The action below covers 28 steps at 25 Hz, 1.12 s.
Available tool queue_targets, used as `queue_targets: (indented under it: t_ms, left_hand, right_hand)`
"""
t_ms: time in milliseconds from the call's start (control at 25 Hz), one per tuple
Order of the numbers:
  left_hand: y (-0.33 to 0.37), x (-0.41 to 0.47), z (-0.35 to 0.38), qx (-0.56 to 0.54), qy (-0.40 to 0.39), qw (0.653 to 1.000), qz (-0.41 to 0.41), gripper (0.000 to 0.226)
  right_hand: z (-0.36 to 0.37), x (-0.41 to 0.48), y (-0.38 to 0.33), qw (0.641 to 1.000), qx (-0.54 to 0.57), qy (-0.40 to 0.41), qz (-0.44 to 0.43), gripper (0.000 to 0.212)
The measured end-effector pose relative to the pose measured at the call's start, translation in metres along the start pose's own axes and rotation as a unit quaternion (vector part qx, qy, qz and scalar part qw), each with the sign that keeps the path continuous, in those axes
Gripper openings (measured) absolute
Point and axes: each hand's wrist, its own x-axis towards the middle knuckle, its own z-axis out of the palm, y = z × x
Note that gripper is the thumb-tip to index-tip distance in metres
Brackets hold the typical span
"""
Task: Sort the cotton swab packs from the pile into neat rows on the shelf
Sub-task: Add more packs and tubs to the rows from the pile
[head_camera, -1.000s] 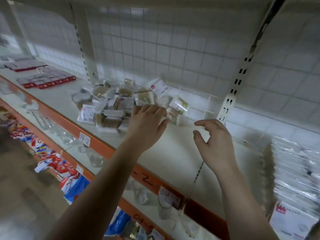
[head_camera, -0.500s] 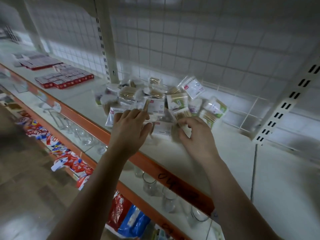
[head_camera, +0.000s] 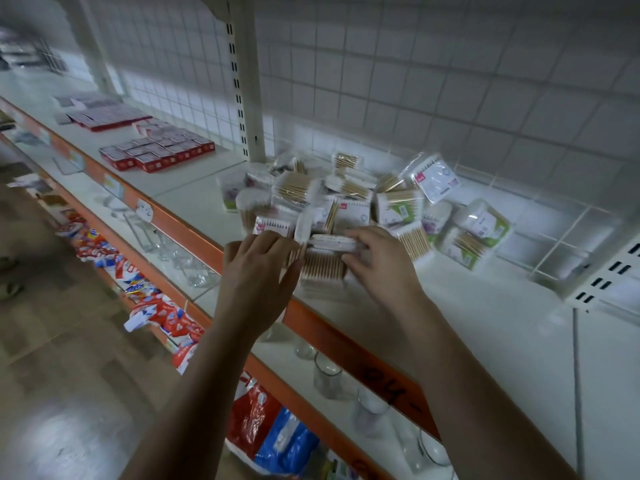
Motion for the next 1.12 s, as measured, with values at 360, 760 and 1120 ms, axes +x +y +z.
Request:
queue_targets:
  t_ms: [360,760,1120]
  left_hand:
    - [-0.004,-0.009,0.016,-0.018,-0.035,0.999,0.012,0.032]
    - [0.007,-0.012,0.039,-0.086,-0.082,0.992,0.043,0.028]
    - [0.015,-0.004,0.041,-0.119,-0.108,0.986,0.037,0.045]
  right_hand:
    - [0.016,0.017,-0.003,1.0,0.007,-0.014,0.022,0.029]
    - [-0.02,0.006,-0.002,0.997,0.046,0.056,0.017,0.027]
    - [-0.043,-0.012,0.016,0.994,0.043,0.086,0.053,0.025]
